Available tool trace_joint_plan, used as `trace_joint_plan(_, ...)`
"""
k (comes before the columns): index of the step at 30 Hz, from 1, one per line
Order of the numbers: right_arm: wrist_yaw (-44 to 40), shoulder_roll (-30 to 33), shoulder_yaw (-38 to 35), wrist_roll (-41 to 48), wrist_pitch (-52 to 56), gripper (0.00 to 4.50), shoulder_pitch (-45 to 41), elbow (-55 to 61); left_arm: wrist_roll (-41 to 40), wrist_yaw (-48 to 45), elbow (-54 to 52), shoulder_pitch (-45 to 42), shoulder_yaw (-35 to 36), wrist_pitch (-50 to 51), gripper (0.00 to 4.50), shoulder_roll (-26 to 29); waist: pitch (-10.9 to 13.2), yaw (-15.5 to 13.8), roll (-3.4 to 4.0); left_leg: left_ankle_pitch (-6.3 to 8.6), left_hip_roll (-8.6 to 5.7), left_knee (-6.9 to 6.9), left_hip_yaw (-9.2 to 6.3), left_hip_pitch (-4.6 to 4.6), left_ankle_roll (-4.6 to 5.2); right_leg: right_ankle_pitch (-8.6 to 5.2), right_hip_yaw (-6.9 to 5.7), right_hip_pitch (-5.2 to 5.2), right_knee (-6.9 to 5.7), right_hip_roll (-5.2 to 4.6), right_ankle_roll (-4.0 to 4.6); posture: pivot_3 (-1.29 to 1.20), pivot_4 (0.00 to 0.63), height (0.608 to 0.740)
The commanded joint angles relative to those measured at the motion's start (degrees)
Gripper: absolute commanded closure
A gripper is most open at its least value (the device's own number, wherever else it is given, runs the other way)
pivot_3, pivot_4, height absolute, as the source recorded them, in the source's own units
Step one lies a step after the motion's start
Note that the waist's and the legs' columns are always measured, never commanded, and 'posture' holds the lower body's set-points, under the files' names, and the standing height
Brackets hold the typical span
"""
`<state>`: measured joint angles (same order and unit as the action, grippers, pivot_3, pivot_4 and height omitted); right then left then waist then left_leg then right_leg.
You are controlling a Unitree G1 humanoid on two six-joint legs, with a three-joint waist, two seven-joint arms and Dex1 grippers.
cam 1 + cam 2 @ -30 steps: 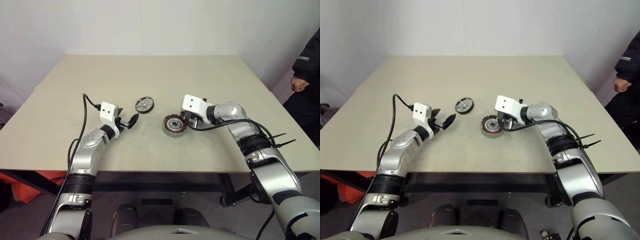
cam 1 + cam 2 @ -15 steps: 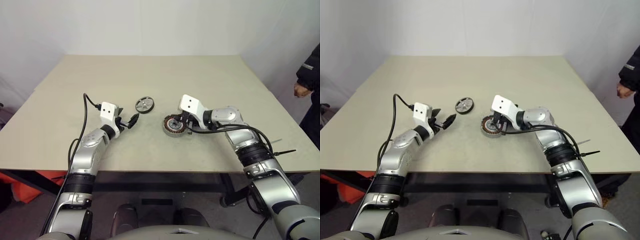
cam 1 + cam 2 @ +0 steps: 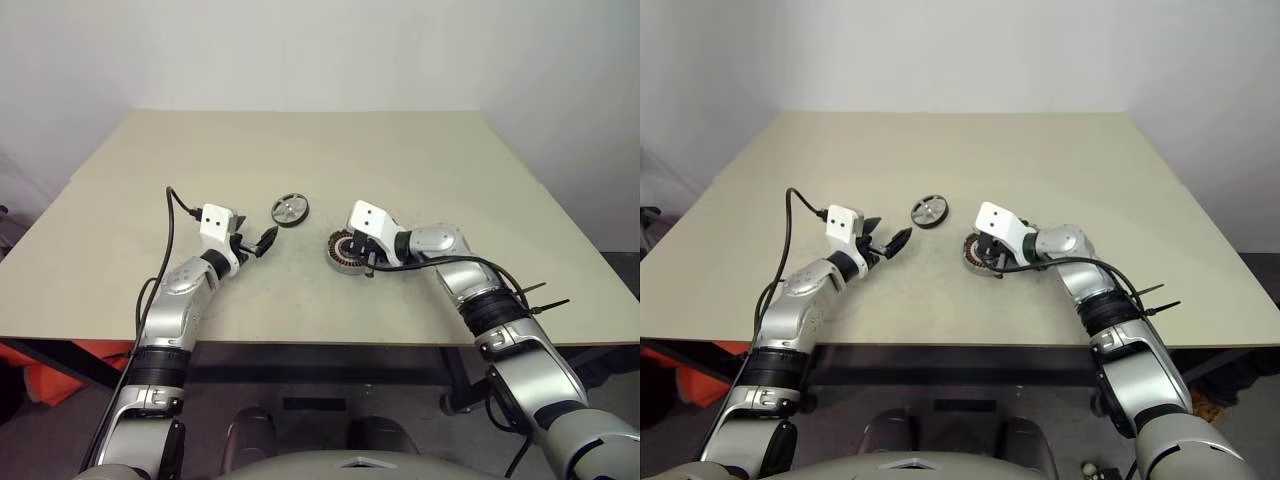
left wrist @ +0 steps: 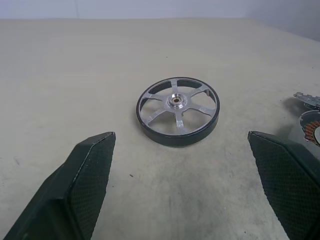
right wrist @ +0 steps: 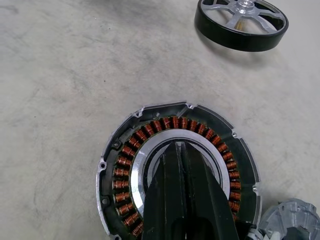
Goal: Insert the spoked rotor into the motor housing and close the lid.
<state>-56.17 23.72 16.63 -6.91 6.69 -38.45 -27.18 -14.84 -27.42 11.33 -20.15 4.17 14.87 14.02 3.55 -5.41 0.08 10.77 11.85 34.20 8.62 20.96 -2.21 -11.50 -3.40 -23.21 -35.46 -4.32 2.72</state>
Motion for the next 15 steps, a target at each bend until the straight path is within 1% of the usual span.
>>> trace_joint_plan(1, -0.65, 0.79, -1.87, 2.01, -0.03, 4.48, -1.63, 3.04, 0.06, 0.05, -1.13, -0.78, 0.27, -0.75, 0.00, 0.35, 0.00, -0.01, 0.00, 0.00, 0.00, 0.00, 0.00, 0.00, 0.00, 0.00, 0.00, 0.00, 0.00, 0.00, 0.00, 0.00, 0.000, 0.740)
trace_joint_plan(5, -0.18, 1.30, -2.45, 2.33, 0.05, 4.48, -2.64, 3.32, 0.10, 0.01, -1.10, -0.82, 0.17, -0.80, 0.00, 0.30, 0.00, -0.01, 0.00, 0.00, 0.00, -0.02, 0.00, 0.03, 0.00, 0.00, 0.00, -0.02, 0.03, 0.00, 0.00, 0.00, 0.000, 0.740)
trace_joint_plan(9, 0.60, 1.45, -2.00, 1.66, -0.63, 4.48, -3.22, 1.15, 0.09, -0.07, -0.93, -0.99, 0.16, -0.80, 0.00, 0.33, 0.00, -0.01, 0.00, 0.00, 0.00, -0.02, 0.00, 0.03, 0.00, 0.00, 0.00, -0.02, 0.03, 0.00, 0.00, 0.00, 0.000, 0.740)
trace_joint_plan(15, 0.95, 1.42, -0.14, -0.16, -1.98, 4.48, -1.45, -2.09, 0.07, 0.01, -0.83, -1.03, 0.36, -0.86, 0.00, 0.42, 0.00, 0.00, 0.00, 0.00, 0.00, -0.02, 0.00, 0.04, 0.00, 0.00, 0.00, -0.02, 0.04, 0.00, 0.01, 0.00, 0.000, 0.740)
